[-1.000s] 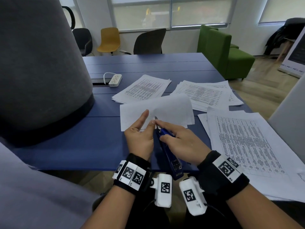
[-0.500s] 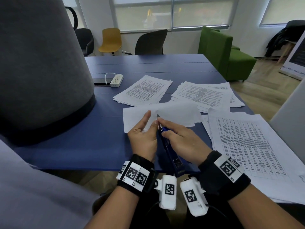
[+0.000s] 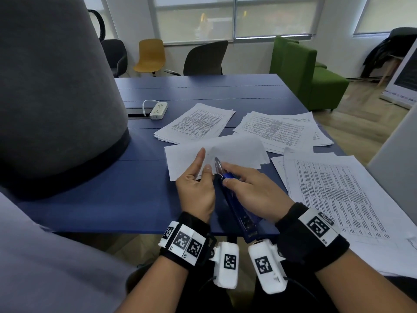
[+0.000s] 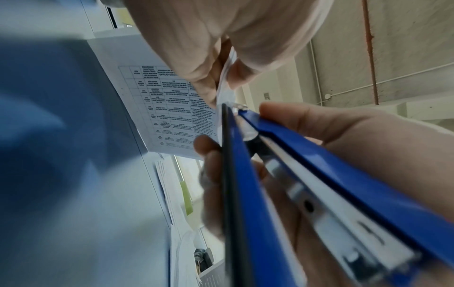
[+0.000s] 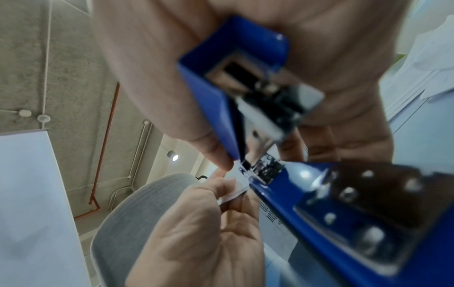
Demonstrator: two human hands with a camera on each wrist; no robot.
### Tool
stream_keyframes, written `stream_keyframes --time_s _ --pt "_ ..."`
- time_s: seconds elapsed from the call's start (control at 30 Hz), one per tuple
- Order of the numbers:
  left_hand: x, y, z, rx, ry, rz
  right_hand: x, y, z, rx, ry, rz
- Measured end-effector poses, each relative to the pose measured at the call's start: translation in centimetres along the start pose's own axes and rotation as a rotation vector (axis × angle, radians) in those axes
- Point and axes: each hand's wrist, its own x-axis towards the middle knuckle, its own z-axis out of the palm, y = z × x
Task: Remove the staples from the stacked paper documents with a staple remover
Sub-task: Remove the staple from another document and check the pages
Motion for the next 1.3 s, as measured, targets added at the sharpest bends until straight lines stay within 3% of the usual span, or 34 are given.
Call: stream_keyframes --time_s 0.4,0.73,0.97,1.2,1.3 --pt "-0.27 0.21 0.32 -0.049 -0.026 0.02 0.42 -0.41 -0.26 0.307 -0.043 0.076" --pt "-0.35 -0.45 0.35 -0.177 -0.038 -0.114 0.75 -0.47 -0.13 0.363 0.007 0.081" --pt "0.26 -0.46 0.41 -0.177 -0.049 -0.122 0.79 -0.81 -0.06 0.331 -0.001 0.094" --pt "0.05 -0.27 0.21 0.079 -0.1 0.019 0.74 -0.5 0.13 0.029 0.094 0.014" --pt "-0.02 0.26 0.33 0.182 -0.143 0.052 0.62 -0.74 0.32 -0.218 0.121 -0.037"
